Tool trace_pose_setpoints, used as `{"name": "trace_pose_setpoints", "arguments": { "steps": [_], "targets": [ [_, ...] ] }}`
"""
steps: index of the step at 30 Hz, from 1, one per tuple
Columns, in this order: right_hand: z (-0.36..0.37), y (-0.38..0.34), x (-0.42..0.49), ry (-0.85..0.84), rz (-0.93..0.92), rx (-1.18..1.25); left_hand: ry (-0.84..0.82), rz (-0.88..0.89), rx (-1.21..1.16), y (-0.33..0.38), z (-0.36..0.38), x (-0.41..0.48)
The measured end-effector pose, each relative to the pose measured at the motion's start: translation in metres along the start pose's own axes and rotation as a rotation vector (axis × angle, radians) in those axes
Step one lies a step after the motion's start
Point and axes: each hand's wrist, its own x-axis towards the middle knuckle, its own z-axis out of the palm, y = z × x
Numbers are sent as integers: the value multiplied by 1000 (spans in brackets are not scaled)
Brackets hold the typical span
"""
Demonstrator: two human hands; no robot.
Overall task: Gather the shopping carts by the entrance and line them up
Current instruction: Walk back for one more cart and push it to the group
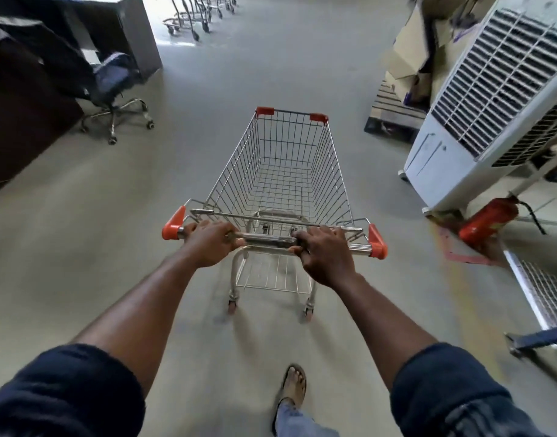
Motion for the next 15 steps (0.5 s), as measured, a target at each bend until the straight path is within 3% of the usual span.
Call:
{"name": "trace_pose_setpoints", "arguments": {
  "steps": [15],
  "targets": [
    [40, 204, 327, -109, 41, 31, 81, -52, -140, 48, -48, 347]
  ]
}}
